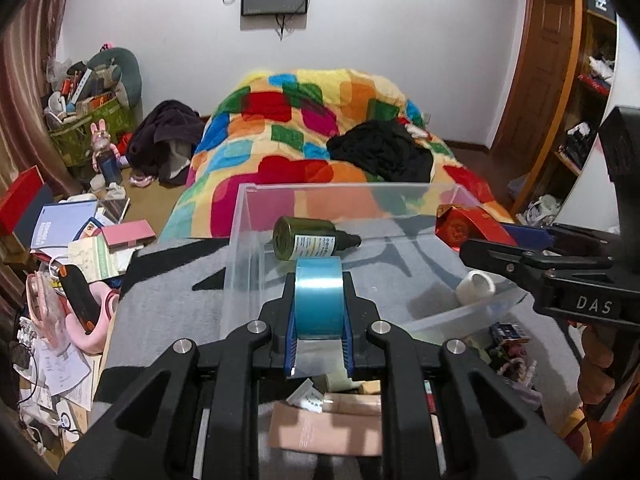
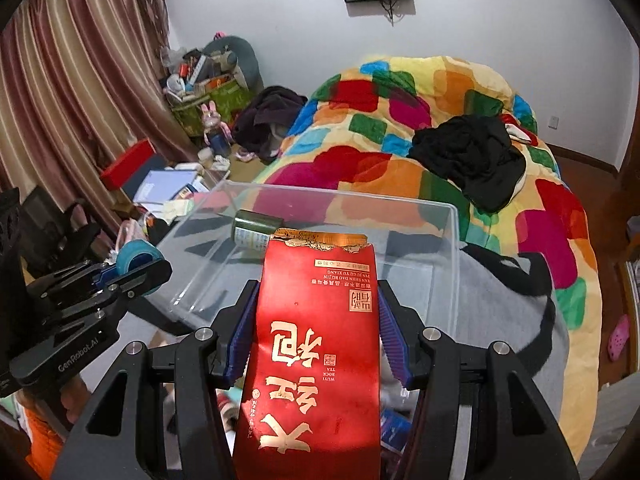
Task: Organize objects
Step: 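Place the teal tape roll and red packet into the clear box with both tools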
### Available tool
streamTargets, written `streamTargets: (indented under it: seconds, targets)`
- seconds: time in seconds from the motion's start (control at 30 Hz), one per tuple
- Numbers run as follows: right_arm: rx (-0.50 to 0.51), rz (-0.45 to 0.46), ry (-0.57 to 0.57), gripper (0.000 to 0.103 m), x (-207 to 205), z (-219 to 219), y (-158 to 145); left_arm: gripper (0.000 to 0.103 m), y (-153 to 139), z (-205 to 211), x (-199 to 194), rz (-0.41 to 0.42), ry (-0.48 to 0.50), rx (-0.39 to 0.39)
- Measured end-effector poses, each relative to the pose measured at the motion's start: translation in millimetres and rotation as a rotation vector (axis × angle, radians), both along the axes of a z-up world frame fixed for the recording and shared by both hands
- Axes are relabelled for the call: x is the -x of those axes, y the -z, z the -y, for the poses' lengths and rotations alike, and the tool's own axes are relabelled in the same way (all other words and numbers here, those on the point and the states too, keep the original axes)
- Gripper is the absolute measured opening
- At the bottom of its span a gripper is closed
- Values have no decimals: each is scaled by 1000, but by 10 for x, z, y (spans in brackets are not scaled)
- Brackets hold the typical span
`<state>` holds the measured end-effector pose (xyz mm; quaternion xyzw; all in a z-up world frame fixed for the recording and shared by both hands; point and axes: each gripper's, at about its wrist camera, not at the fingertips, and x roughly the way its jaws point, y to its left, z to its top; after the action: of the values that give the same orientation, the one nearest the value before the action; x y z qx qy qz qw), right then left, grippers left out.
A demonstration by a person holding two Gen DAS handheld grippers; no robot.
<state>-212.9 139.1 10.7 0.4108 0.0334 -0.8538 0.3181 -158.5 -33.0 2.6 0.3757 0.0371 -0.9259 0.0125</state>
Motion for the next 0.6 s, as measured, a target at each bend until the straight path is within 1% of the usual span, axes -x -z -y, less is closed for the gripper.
streamTargets:
  seconds: [0.1,0.27,0.4,0.53,0.57,0.6]
  targets:
    - [-17,33,-13,52,96,76,86,17,69,3,88,29,2,-5]
    - [-56,59,-31,52,181,208,219,17,152,0,175,60,2,-10]
    - [-82,59,-51,50,178,277,267,17,179,-2,223,74,4,-14]
    - [-91,35,-56,50,133,286,231,18,167,-11,208,69,9,-12]
    - [-89,30,-58,50,112,270,210,19,157,-16,192,68,11,-11]
    - [-87,26,-59,51,107,277,184,22,147,-18,185,67,12,-9]
